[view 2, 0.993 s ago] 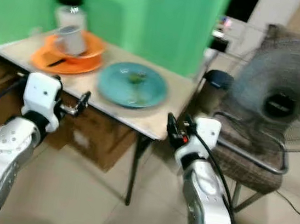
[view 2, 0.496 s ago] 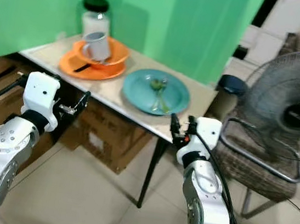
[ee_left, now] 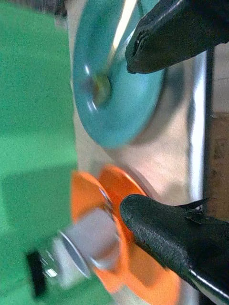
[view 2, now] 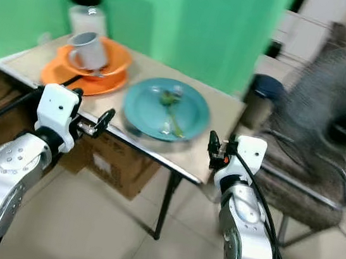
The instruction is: Setting the table
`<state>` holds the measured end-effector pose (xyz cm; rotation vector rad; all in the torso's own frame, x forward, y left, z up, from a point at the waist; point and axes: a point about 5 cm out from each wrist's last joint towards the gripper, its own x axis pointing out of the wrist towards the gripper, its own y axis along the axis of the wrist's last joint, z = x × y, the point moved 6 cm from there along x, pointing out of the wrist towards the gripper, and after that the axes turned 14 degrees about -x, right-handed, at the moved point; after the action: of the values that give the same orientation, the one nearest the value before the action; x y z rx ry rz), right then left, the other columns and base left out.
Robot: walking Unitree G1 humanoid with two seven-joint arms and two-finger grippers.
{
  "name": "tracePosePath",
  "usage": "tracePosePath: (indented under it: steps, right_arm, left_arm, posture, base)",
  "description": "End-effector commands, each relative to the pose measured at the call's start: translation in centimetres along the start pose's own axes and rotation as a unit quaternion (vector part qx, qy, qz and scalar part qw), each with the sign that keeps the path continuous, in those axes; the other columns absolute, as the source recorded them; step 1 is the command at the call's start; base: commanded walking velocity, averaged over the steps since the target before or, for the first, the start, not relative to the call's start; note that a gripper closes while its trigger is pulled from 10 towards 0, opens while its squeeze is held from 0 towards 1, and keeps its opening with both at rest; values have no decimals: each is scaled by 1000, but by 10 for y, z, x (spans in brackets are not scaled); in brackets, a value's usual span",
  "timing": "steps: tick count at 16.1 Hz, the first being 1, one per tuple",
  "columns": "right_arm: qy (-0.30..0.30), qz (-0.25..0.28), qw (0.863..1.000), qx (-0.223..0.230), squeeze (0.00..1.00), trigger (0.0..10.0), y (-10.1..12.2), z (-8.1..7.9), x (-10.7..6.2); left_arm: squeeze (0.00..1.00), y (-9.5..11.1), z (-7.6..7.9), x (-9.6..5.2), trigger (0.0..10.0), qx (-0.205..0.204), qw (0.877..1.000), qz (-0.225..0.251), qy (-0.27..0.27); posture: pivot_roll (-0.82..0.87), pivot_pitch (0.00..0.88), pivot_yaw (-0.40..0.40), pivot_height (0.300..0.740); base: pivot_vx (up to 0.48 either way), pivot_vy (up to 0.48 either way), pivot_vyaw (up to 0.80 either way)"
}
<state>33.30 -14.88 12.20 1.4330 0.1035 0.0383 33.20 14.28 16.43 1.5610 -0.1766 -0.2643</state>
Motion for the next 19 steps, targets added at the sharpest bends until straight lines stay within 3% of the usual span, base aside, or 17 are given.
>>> tracePosePath:
  steps: [1, 5, 9, 11, 14, 16, 19]
  right_arm:
    - [7, 7, 1000, -8, 0, 10000, 3, -3, 3]
    - [13, 7, 1000, 17, 0, 10000, 5, -3, 7]
    - [16, -3, 1000, 14, 0, 10000, 3, 0, 15]
    - [12, -30, 999, -6, 0, 10000, -2, 2, 21]
    - [35, -81, 996, -8, 0, 10000, -10, 2, 33]
    - [54, -153, 987, -17, 0, 10000, -22, 2, 46]
    - [68, -185, 980, -30, 0, 10000, -23, -1, 60]
  left_arm:
    - [0, -2, -2, -3, 10000, 0, 1000, -5, 0]
    - [0, -4, 1, -5, 10000, 7, 1000, -9, -6]
    - [0, -7, 3, -14, 10000, 18, 999, -19, -19]
    - [0, -12, 3, -14, 10000, 27, 999, -30, -28]
    - [0, -18, 17, -16, 10000, 39, 995, -50, -76]
    - [0, -26, 28, -26, 10000, 31, 988, -75, -134]
    - [0, -36, 35, -34, 10000, 32, 977, -103, -181]
  posture:
    - [141, 0, -49, 740]
    - [155, 0, -59, 740]
    - [175, 0, -80, 740]
    - [168, 0, -76, 740]
    - [160, 0, -70, 740]
    - [157, 0, -69, 740]
    - [141, 0, -60, 740]
  base:
    - [315, 0, 800]
    - [315, 0, 200]
    - [309, 0, 0]
    - [287, 0, 0]
    - [0, 0, 0]
    - [0, 0, 0]
    - [0, 0, 0]
